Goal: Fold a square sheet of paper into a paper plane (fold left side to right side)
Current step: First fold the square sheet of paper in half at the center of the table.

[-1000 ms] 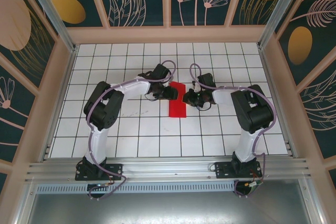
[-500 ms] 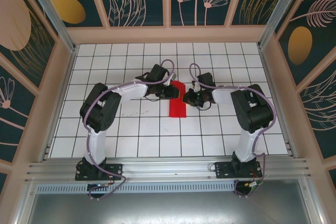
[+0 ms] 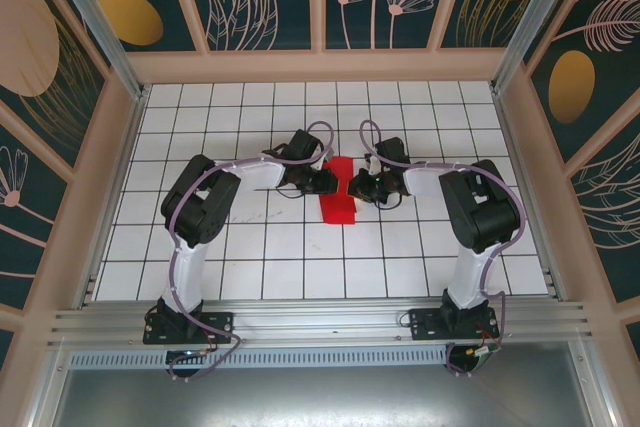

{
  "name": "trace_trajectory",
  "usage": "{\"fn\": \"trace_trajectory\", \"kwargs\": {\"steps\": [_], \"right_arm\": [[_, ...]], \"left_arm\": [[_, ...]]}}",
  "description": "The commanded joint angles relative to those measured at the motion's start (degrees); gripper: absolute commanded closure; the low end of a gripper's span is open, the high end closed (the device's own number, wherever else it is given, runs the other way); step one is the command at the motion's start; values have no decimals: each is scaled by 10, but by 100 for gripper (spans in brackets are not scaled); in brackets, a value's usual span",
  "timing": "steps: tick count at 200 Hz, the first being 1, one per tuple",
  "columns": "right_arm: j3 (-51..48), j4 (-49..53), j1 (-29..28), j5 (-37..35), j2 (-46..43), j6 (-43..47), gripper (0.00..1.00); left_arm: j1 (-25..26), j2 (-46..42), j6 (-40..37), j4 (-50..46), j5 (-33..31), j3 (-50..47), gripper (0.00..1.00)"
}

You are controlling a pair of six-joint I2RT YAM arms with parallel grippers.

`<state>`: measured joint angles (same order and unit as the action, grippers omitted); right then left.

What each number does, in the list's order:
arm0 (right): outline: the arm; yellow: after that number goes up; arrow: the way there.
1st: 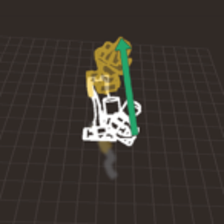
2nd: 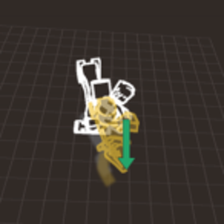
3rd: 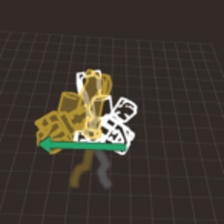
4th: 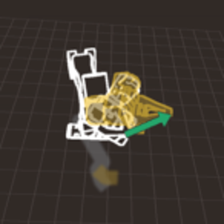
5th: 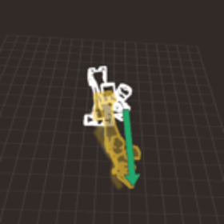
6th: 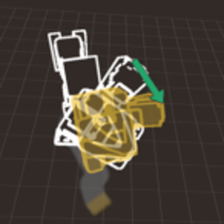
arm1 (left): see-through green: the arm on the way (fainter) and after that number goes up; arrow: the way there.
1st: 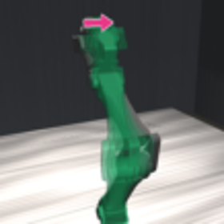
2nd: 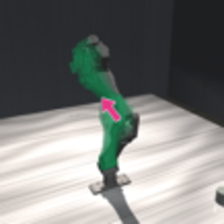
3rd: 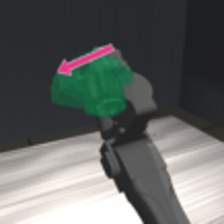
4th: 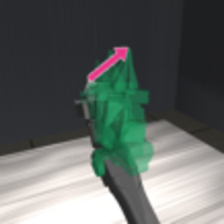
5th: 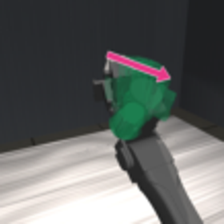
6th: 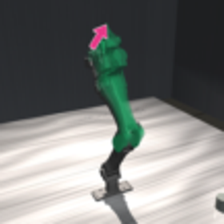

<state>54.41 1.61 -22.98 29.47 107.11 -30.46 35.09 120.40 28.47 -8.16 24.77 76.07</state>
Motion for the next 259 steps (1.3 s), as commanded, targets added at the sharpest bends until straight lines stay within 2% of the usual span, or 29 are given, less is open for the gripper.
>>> {"fn": "trace_trajectory", "kwargs": {"steps": [1, 78, 143, 179, 259], "right_arm": [[-5, 52, -6, -47, 36, 15, 87], [-6, 58, -6, -48, 41, 21, 87], [-6, 55, -7, -46, 39, 19, 87], [-4, 55, -7, -46, 40, 19, 88], [-1, 61, -7, -47, 42, 20, 88]], "left_arm": [[-5, 10, -14, -9, -11, -12, 77], [-56, -36, -14, 32, 21, -95, 79], [-56, -112, -3, 111, 78, -122, 80], [-33, -85, 24, 155, 133, -122, 80], [-19, -41, 5, 123, 119, -128, 81]]}}
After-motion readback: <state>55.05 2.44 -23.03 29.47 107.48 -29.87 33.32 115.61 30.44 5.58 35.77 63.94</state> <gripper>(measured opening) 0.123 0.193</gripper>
